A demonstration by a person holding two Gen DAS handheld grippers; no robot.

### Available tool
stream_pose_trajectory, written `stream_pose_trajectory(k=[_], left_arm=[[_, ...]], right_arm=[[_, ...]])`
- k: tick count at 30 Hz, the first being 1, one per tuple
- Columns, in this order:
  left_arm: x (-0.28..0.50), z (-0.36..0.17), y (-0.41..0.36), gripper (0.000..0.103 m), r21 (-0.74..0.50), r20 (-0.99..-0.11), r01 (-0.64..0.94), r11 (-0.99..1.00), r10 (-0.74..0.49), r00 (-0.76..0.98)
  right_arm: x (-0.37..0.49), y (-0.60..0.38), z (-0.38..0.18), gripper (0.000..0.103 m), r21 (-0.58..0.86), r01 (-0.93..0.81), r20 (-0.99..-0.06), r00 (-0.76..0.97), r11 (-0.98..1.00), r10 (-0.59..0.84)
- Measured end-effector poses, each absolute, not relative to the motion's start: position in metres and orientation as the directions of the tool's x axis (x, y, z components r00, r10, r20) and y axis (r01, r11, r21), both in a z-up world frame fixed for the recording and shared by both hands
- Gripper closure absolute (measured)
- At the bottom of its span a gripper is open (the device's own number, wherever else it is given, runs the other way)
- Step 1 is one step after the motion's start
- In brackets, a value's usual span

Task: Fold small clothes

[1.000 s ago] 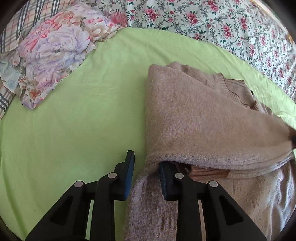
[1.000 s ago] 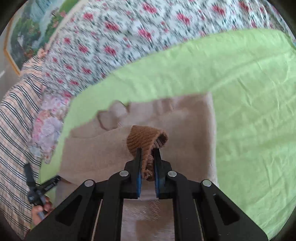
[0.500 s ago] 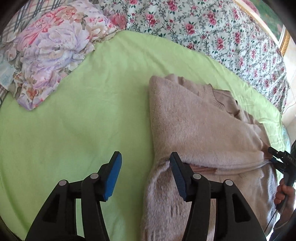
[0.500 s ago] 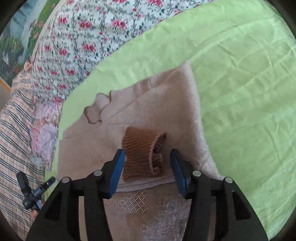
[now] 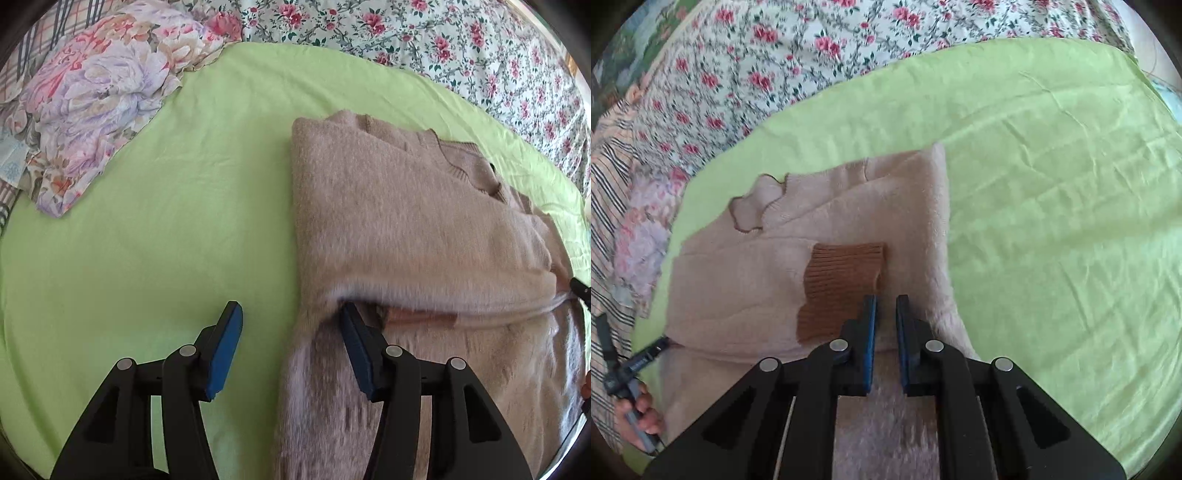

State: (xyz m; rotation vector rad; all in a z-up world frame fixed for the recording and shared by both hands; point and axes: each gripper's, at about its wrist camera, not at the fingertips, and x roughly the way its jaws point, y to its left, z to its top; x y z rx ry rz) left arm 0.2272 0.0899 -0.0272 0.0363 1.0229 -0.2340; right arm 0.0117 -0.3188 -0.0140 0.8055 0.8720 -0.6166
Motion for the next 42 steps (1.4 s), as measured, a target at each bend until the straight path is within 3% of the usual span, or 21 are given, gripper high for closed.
stream_pose_trajectory(k=[4,10,16,24,31,42], left_arm=[[0.192,-0.026,0.097,0.047,-0.094,-0.851,0.222,0.970,-0.194,0.488],[0.123,-0.028,0.113,0.047,-0.107,-0.859,0.242,0.964,-0.212,0.466],[0.055,-0.031,0.134,0.043,-0.164,-0.856,0.275,0.947,-0.275,0.437],[-0.015,-0.043,0.132,0.042,-0.278,-0.831,0.392,0.877,-0.424,0.360],[-0.043,-0.053,0.128,0.042,-0.287,-0.831,0.488,0.824,-0.467,0.301],[-0.047,-0.066,0.126,0.043,-0.325,-0.828,0.554,0.767,-0.513,0.224]], right_arm=[[0.005,-0.289,-0.004,0.049,0.440,0.672,-0.817,0.575,0.596,-0.044],[-0.007,-0.230,-0.008,0.048,0.499,0.530,-0.804,0.579,0.685,0.136],[-0.042,-0.187,-0.009,0.048,0.514,0.443,-0.800,0.557,0.734,0.224],[-0.117,-0.167,0.009,0.048,0.503,0.436,-0.812,0.535,0.746,0.235],[-0.170,-0.154,0.030,0.048,0.458,0.416,-0.843,0.484,0.786,0.235],[-0.189,-0.135,-0.016,0.048,0.477,0.445,-0.854,0.437,0.758,0.281]])
